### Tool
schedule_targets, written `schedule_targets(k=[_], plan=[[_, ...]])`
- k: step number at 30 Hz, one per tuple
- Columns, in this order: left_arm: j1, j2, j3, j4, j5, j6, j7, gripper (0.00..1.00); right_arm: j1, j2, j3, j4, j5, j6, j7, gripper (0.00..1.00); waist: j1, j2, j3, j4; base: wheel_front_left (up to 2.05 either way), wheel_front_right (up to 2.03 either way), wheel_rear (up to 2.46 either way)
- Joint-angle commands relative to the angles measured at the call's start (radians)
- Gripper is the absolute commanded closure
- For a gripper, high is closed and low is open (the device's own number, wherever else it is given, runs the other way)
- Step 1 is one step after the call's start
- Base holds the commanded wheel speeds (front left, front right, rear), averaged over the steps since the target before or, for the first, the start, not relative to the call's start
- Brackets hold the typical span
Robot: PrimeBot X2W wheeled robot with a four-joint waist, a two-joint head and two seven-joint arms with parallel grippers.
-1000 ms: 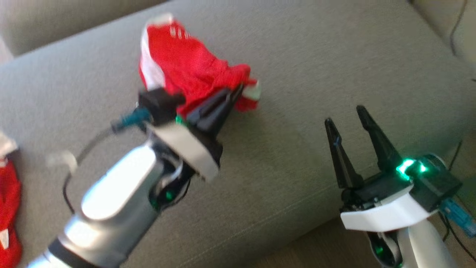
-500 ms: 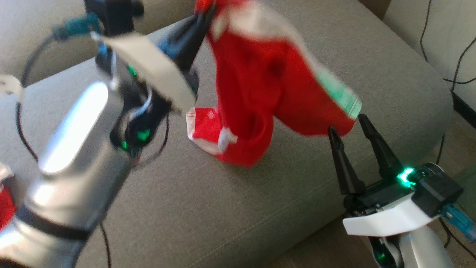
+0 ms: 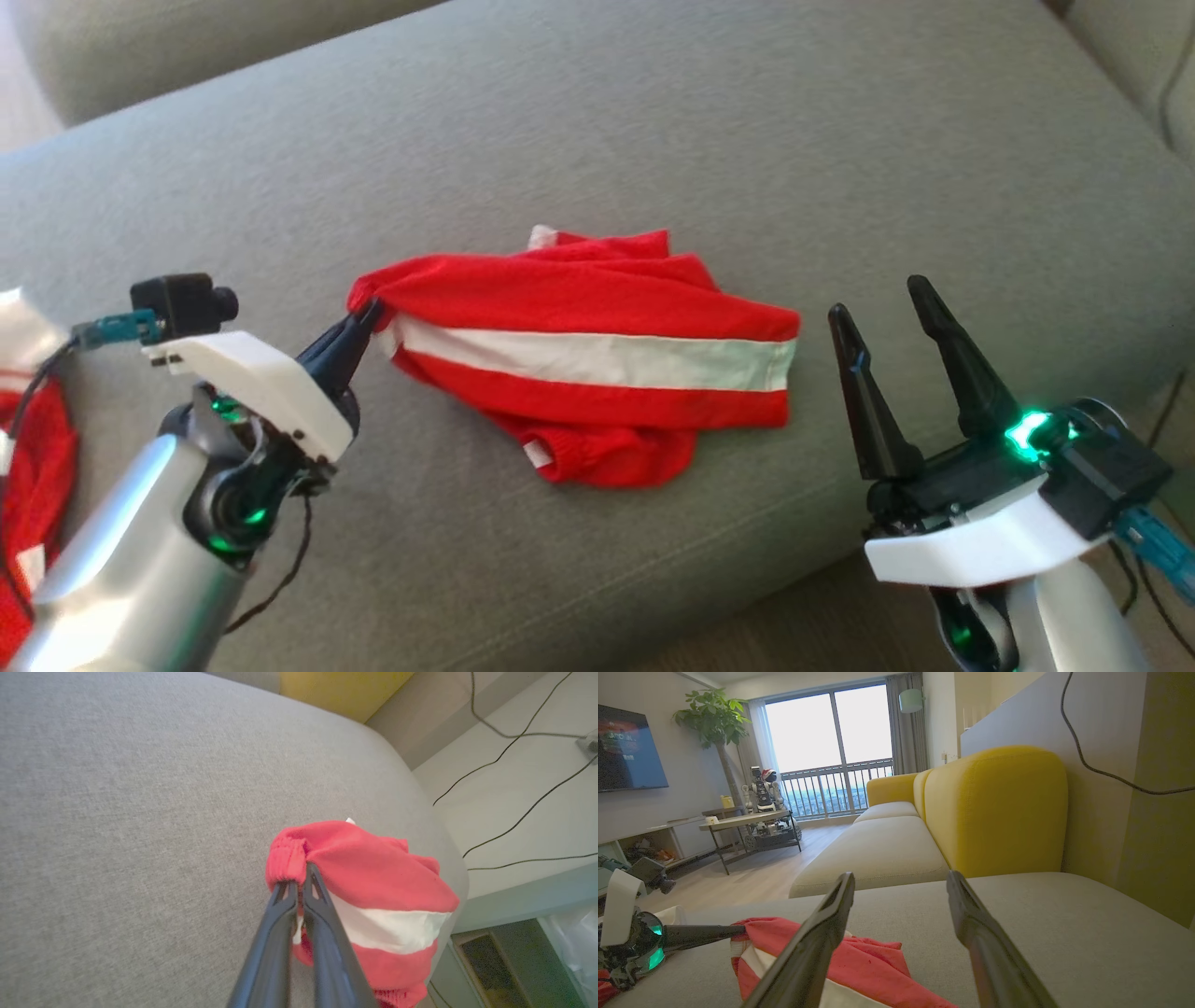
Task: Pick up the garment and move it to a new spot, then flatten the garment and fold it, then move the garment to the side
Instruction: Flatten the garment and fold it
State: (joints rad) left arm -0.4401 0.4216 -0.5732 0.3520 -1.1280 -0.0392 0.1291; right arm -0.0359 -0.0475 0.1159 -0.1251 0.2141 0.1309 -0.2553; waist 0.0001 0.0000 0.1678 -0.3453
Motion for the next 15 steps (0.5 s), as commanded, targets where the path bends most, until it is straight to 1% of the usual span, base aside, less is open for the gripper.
schedule_targets(k=[1,4,8,10,15], plan=[[-0.055,0.013,0.047,-0.025,0.001,-0.014,-0.03,0.0,-0.043,-0.003,0.022,-0.037,-0.004,0.0,-0.006,0.0,-0.0001,0.0,0.017,0.027,0.0,0.0,0.0],[-0.043,-0.014,0.035,-0.026,0.034,-0.041,-0.11,0.0,-0.047,-0.003,0.025,-0.037,-0.014,0.0,-0.006,0.0,-0.0001,0.0,0.028,0.055,0.0,0.0,0.0],[-0.025,-0.047,0.009,-0.008,0.118,-0.049,-0.24,0.0,-0.049,-0.003,0.027,-0.036,-0.032,0.0,-0.006,0.0,-0.0001,0.0,0.038,0.089,0.0,0.0,0.0],[-0.013,-0.068,0.002,0.011,0.141,-0.046,-0.289,0.0,-0.049,-0.003,0.027,-0.036,-0.038,0.0,-0.006,0.0,-0.0001,0.0,0.04,0.1,0.0,0.0,0.0],[0.006,-0.113,-0.022,0.065,0.144,-0.054,-0.319,0.0,-0.052,-0.003,0.034,-0.035,-0.049,0.0,-0.006,0.0,-0.0001,0.0,0.046,0.113,0.0,0.0,0.0]])
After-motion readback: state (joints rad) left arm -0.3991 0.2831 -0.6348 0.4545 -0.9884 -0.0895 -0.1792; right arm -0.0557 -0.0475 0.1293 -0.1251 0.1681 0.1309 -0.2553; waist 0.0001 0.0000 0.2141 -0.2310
